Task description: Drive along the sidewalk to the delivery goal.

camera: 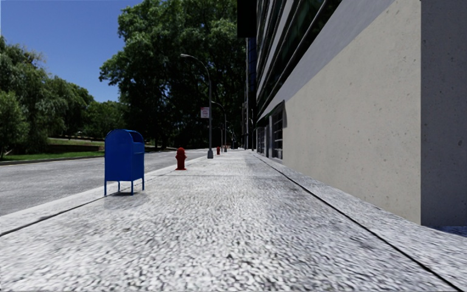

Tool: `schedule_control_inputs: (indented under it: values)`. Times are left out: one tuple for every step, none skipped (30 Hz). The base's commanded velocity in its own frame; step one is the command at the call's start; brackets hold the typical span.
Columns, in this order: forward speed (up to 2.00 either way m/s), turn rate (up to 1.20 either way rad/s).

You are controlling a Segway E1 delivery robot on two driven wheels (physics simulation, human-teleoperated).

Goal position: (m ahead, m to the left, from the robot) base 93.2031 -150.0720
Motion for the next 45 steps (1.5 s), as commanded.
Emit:
schedule_control_inputs:
  values:
    - [2.0, 0.0]
    - [2.0, 0.0]
    - [2.0, 0.0]
    - [2.0, 0.0]
    - [2.0, 0.0]
    - [2.0, 0.0]
    - [2.0, 0.0]
    - [2.0, 0.0]
    - [2.0, 0.0]
    - [2.0, 0.0]
    - [2.0, 0.0]
    - [2.0, 0.0]
    - [2.0, 0.0]
    - [2.0, 0.0]
    - [2.0, 0.0]
    - [2.0, 0.0]
    - [2.0, 0.0]
    - [2.0, 0.0]
    - [2.0, 0.0]
    - [2.0, 0.0]
    - [2.0, 0.0]
    - [2.0, 0.0]
    - [2.0, 0.0]
    - [2.0, 0.0]
    - [2.0, 0.0]
    - [2.0, 0.0]
    - [2.0, -0.03]
    - [2.0, -0.77]
    - [2.0, -1.01]
    - [2.0, -1.14]
    - [2.0, -1.14]
    - [2.0, -1.13]
    - [2.0, -0.43]
    - [2.0, 0.0]
    - [2.0, 0.0]
    - [2.0, 0.0]
    - [2.0, 0.0]
    - [2.0, 0.0]
    - [2.0, 0.0]
    - [2.0, 0.0]
    - [2.0, 0.0]
    - [2.0, 0.0]
    - [2.0, 0.0]
    - [2.0, 0.0]
    - [2.0, 0.0]
